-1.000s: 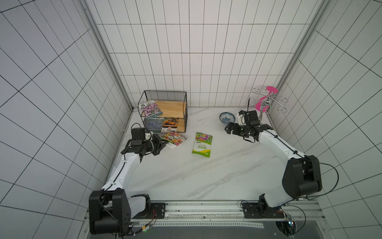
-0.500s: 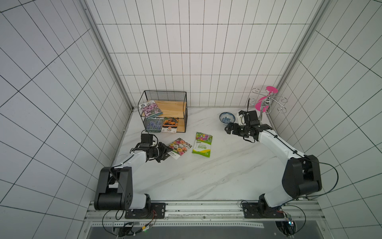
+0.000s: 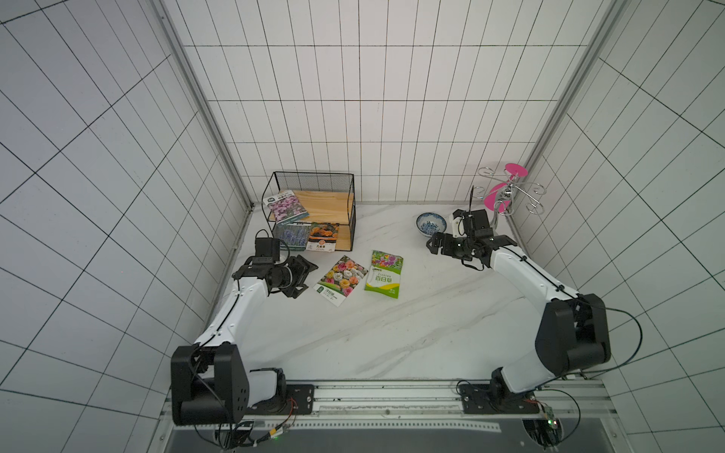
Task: Take the seed bag off the shelf
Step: Place the seed packet at the center of the board, then pick up the seed packet from the shelf.
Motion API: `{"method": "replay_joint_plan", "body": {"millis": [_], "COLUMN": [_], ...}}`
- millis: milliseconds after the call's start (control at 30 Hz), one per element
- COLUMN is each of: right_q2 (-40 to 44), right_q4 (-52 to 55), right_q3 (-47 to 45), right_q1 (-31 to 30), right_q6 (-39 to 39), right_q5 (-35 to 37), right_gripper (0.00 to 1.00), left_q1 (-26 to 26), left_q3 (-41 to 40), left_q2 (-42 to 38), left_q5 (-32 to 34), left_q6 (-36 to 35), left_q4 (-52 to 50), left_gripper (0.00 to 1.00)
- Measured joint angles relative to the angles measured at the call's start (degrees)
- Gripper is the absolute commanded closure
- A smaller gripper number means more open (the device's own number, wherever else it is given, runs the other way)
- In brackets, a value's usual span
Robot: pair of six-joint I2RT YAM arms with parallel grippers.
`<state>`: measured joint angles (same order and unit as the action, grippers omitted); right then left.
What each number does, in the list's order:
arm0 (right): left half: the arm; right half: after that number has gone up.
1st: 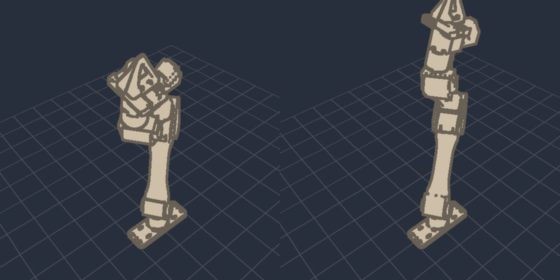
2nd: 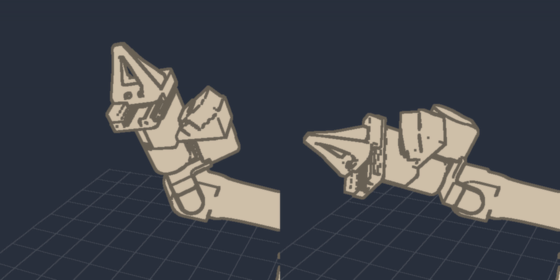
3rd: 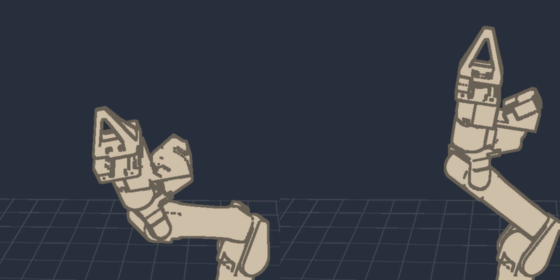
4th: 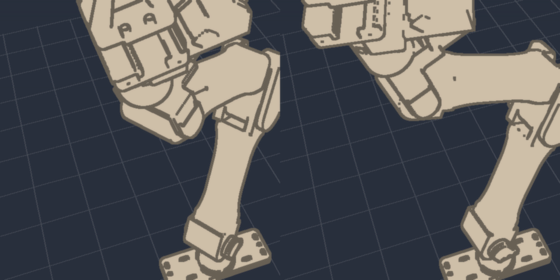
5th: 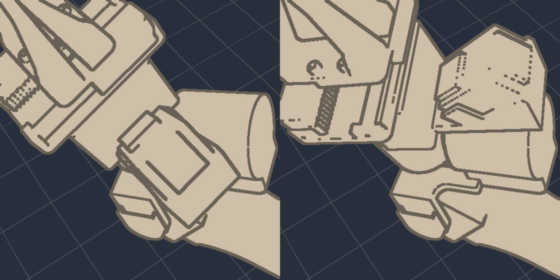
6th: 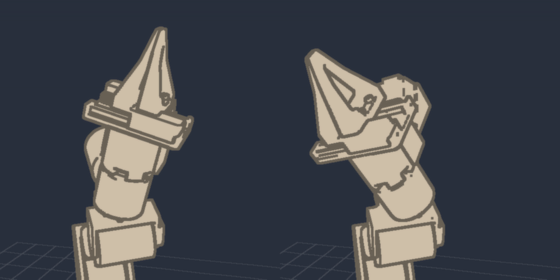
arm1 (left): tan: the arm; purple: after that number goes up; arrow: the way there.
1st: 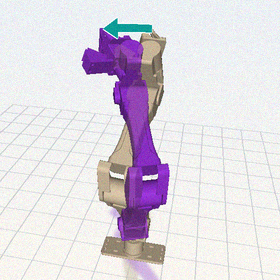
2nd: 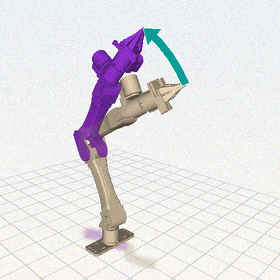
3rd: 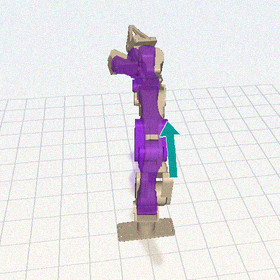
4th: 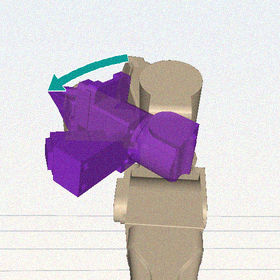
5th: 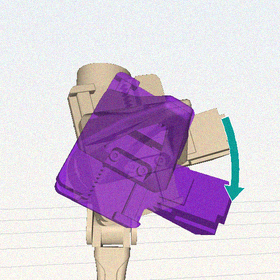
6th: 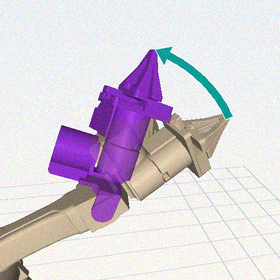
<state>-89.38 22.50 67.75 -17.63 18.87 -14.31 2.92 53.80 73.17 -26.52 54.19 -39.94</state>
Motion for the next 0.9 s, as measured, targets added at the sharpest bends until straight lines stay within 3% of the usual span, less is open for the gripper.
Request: {"method": "replay_joint_plan", "body": {"millis": [300, 500, 900], "right_q2": [-0.90, -0.90, -0.90], "right_q4": [-0.22, -0.37, -0.37], "right_q3": [0.02, 0.00, 0.00], "right_q1": [0.00, 0.00, 0.00], "right_q6": [0.00, 0.00, -0.09], "right_q5": [-0.13, -0.35, -0.48], "right_gripper": [0.01, 0.01, 0.01], "left_q1": [1.11, 1.31, 1.70], "left_q3": [12.76, 14.43, 20.37], "left_q2": [5.95, 10.49, 18.75], "left_q5": [14.23, 21.66, 24.41], "left_q6": [5.97, 9.53, 15.43], "left_q4": [1.36, 5.62, 16.37], "left_gripper": [0.01, 0.01, 0.01]}}
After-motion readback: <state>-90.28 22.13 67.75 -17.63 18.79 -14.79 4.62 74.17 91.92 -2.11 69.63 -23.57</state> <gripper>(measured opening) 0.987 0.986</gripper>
